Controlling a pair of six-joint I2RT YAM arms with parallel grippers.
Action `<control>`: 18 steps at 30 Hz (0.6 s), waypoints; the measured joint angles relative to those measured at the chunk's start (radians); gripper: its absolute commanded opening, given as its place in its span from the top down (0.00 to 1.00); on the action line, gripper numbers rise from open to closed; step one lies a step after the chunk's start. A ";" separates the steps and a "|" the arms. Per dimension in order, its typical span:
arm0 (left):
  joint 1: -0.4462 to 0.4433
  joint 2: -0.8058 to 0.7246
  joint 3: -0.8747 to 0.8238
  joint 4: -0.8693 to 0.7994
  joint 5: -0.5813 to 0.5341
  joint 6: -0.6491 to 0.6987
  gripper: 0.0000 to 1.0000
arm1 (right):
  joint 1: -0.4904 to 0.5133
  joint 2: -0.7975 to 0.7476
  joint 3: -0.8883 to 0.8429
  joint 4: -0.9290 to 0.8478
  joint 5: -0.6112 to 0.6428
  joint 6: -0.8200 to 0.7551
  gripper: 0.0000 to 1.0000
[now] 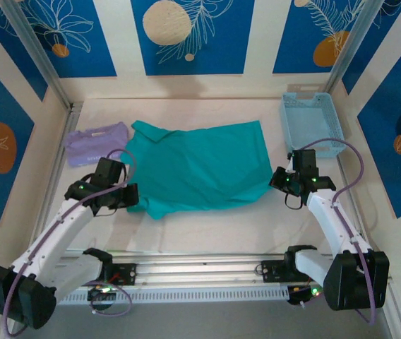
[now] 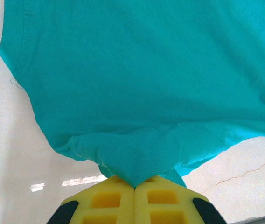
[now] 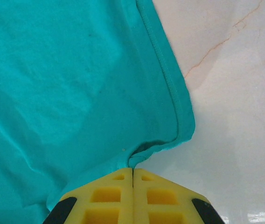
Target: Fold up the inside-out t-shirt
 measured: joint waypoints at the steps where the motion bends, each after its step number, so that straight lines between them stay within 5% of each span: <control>1: 0.013 0.000 0.001 0.002 0.007 0.004 1.00 | 0.000 0.000 0.000 0.001 0.000 0.000 1.00; 18: 0.121 0.035 0.004 0.056 0.037 0.036 1.00 | -0.014 0.091 0.035 0.054 -0.002 0.000 1.00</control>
